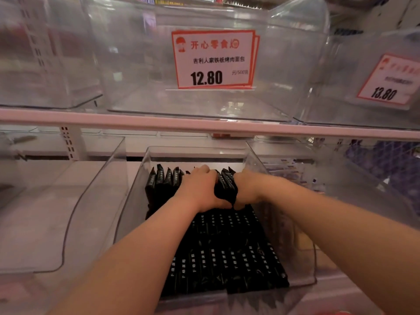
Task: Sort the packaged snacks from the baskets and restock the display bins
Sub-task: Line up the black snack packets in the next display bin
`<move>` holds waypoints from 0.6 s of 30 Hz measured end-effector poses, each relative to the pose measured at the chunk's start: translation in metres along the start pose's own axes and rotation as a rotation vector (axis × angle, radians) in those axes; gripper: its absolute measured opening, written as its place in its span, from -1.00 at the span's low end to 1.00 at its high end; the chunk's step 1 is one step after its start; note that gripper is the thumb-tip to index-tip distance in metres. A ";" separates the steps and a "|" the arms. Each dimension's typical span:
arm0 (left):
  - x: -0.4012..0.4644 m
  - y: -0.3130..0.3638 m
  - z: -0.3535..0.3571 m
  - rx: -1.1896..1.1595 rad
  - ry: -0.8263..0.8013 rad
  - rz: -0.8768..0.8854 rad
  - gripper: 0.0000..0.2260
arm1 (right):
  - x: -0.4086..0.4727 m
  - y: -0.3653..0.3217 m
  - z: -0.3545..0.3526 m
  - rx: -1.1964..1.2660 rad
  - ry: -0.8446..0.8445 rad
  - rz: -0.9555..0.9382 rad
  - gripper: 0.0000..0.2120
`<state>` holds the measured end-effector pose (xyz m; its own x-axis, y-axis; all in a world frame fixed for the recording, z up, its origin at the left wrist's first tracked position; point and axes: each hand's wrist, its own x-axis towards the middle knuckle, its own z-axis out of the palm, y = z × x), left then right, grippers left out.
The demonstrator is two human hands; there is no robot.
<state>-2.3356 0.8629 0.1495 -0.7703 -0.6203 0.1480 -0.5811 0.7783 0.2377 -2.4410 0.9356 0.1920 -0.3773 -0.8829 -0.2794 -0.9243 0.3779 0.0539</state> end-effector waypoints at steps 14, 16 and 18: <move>0.002 -0.002 0.013 0.147 0.178 -0.045 -0.55 | 0.013 0.002 0.023 -0.053 0.311 -0.143 -0.61; 0.001 -0.001 0.009 0.164 0.145 -0.040 -0.57 | 0.011 0.004 0.024 -0.081 0.250 -0.170 -0.51; -0.001 0.000 0.006 0.210 0.093 -0.026 -0.58 | 0.010 0.005 0.025 -0.119 0.240 -0.173 -0.47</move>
<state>-2.3363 0.8638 0.1439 -0.7323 -0.6394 0.2345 -0.6501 0.7588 0.0387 -2.4476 0.9353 0.1657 -0.2036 -0.9771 -0.0612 -0.9709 0.1935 0.1409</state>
